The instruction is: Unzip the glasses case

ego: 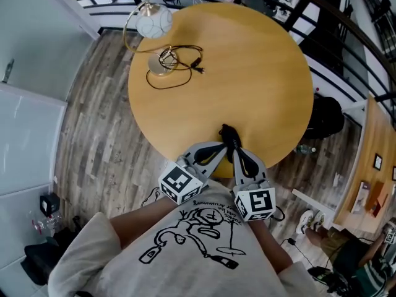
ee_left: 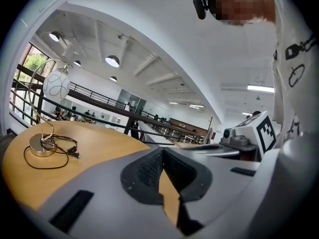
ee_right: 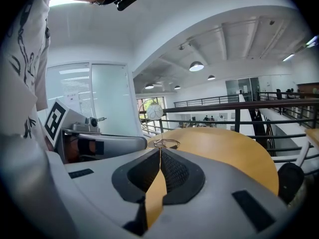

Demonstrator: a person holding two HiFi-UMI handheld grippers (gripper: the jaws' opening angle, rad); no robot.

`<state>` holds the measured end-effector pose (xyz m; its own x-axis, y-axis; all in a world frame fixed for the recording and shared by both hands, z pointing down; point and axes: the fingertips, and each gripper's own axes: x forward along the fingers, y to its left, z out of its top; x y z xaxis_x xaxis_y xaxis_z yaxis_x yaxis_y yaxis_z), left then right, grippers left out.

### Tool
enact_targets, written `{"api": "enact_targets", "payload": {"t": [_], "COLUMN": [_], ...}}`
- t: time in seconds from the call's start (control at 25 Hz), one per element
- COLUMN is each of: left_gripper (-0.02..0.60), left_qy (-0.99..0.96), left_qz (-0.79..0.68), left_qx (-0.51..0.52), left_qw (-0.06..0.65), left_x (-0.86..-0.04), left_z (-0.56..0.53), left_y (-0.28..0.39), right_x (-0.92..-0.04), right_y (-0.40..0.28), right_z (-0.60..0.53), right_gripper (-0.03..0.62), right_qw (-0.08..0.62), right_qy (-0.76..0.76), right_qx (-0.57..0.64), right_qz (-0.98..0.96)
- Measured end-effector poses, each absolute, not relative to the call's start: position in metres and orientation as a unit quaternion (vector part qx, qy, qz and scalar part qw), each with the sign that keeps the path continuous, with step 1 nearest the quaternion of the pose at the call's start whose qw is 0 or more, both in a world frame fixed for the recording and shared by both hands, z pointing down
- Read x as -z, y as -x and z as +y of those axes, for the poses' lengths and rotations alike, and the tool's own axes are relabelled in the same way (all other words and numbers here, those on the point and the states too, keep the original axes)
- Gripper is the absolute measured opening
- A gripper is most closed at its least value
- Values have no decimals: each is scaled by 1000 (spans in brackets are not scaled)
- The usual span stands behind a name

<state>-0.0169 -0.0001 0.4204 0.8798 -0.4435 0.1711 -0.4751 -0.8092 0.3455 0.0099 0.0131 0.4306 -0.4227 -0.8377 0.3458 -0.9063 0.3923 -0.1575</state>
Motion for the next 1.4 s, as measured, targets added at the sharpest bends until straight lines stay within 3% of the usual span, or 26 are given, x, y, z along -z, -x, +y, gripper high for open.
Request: {"api": "enact_targets", "payload": {"t": [0.88,1.24,1.4], "left_gripper": [6,6,6], "left_qy": [-933,-935,-931], "left_qz": [-241,-242,-215], "left_qx": [-53,-63,-94], "left_qw": [262,251,279], "left_x": [-451,-446,-459], "left_z": [-38,-34,-19], "left_y": [42,11,-16], "right_x": [-456,-454,-469], "right_y": [16,-20,-54], "right_z": [-24,-20,-9], "right_gripper": [25,25,25], "right_qw": [133,137,163], "right_qy": [-519,-520,-519], "right_qx": [-204,-203,-222], "right_qz": [-819,-818,-809]}}
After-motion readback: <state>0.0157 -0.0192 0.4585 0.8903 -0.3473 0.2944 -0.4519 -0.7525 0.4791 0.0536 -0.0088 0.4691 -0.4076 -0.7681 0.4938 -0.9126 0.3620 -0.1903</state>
